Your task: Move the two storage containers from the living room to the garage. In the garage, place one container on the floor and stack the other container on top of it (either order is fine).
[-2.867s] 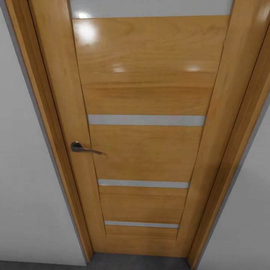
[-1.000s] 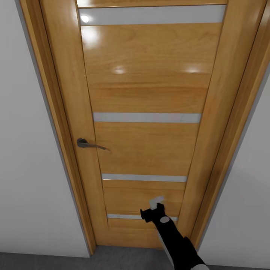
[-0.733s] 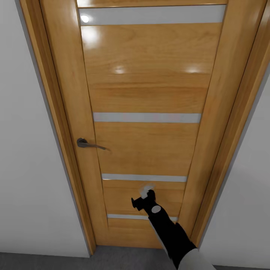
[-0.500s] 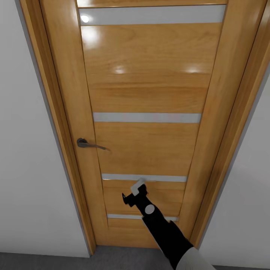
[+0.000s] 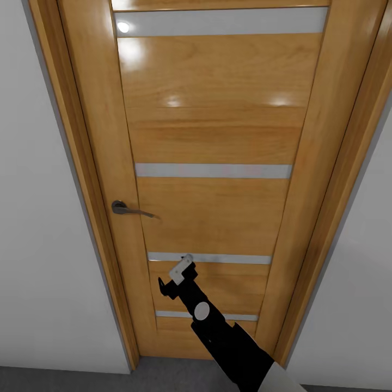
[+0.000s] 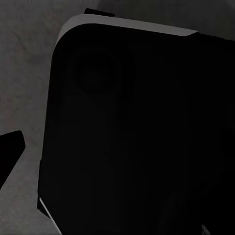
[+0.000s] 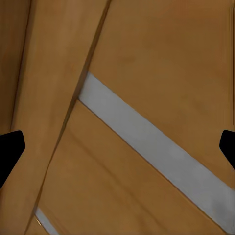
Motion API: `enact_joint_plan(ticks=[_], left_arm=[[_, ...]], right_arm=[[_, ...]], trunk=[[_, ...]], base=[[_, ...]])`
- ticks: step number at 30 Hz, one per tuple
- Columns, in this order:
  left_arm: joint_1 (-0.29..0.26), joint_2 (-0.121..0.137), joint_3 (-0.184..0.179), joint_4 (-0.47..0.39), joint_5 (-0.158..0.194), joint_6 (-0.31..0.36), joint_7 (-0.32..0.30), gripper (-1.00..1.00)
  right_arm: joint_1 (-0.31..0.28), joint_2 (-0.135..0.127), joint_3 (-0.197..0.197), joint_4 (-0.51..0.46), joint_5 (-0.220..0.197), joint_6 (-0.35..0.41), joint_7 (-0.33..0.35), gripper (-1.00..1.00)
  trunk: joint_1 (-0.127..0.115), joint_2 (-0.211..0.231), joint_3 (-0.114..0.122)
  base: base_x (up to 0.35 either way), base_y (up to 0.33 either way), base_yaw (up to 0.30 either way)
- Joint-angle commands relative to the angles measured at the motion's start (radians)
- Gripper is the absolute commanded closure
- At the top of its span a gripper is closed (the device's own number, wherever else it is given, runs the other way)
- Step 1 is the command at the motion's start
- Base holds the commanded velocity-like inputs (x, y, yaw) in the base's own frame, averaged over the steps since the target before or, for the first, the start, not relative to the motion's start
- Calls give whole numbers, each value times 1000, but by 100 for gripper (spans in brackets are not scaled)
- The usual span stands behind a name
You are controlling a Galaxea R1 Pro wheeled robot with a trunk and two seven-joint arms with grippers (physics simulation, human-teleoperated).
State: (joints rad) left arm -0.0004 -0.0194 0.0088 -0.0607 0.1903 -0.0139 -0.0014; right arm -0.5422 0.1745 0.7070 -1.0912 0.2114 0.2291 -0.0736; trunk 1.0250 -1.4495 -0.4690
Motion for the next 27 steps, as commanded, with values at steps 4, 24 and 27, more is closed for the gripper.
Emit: enact_joint_plan(ticks=[4,24,27], left_arm=[[0,0,1,-15,6,0,0,-100],[0,1,-4,-24,1,0,0,-100],[0,1,-4,-24,2,0,0,-100]], right_arm=[[-1,0,7,3,12,-21,-9,-100],[-105,0,7,236,190,-300,12,-100],[-108,0,10,244,201,-300,12,-100]], trunk=[[0,-1,-1],[0,-1,-1],[0,-1,-1]], base=[[2,0,0],[272,0,0],[194,0,0]])
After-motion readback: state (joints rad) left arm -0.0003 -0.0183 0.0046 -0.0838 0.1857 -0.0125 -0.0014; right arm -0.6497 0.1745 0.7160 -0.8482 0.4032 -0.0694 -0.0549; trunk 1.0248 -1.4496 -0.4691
